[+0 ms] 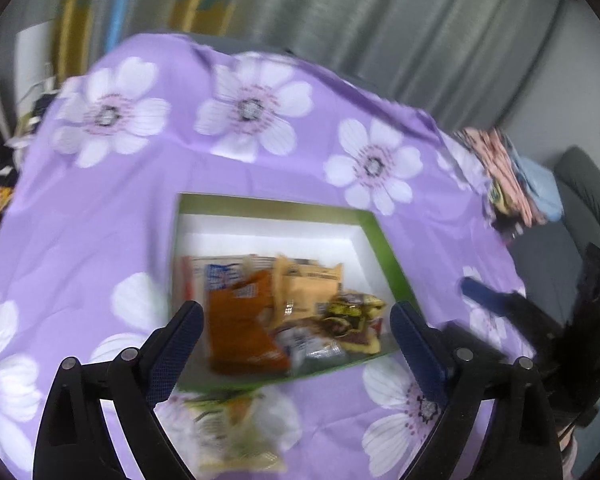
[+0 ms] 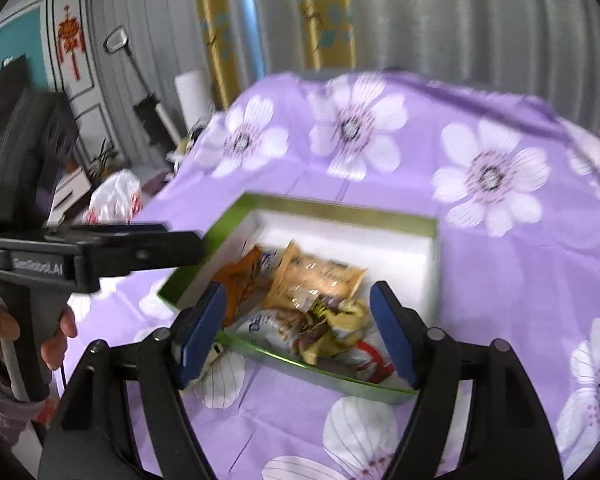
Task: Organize snacks
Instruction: 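Move the right tool to the white-green packet and grasp it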
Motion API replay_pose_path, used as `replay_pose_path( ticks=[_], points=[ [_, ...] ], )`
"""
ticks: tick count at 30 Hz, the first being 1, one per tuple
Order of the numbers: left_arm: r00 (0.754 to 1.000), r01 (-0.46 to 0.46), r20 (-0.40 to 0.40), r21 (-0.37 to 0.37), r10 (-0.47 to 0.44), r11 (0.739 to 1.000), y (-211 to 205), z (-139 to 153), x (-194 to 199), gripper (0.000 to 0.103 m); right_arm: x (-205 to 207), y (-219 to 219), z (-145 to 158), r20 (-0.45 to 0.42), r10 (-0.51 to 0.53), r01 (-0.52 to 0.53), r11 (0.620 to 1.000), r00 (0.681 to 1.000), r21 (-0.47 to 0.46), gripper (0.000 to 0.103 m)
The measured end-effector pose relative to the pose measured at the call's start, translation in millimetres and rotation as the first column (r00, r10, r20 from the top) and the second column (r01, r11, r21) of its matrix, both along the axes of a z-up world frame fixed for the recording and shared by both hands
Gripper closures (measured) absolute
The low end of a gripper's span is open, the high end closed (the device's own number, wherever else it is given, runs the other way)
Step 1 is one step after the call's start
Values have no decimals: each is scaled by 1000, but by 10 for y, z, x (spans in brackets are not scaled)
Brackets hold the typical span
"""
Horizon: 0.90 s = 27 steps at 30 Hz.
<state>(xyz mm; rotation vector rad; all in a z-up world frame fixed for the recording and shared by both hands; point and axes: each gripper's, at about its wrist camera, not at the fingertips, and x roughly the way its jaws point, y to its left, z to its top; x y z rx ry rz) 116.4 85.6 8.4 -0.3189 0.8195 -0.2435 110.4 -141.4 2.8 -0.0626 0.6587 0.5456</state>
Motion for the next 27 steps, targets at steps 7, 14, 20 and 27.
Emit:
replay_pose_path(
  ticks=[7, 14, 20, 27],
  points=[
    [993, -112, -45, 13, 113, 994, 453, -266, -390, 9, -352, -17, -41, -13, 39, -38, 999, 999, 10, 19],
    [975, -152, -170, -53, 141, 987, 606, -819, -637, 9, -604, 262, -533, -132, 128, -132, 991, 983, -29, 19],
    [972, -130, -207, -91, 109, 987, 546, -1070, -760, 9, -735, 628, -884, -192, 203, -219, 974, 960, -66, 19],
    [979, -56, -200, -96, 36, 994, 454, -1174, -744, 9, -584, 961, -1104, -216, 265, -293, 950, 940, -111, 23]
  ],
)
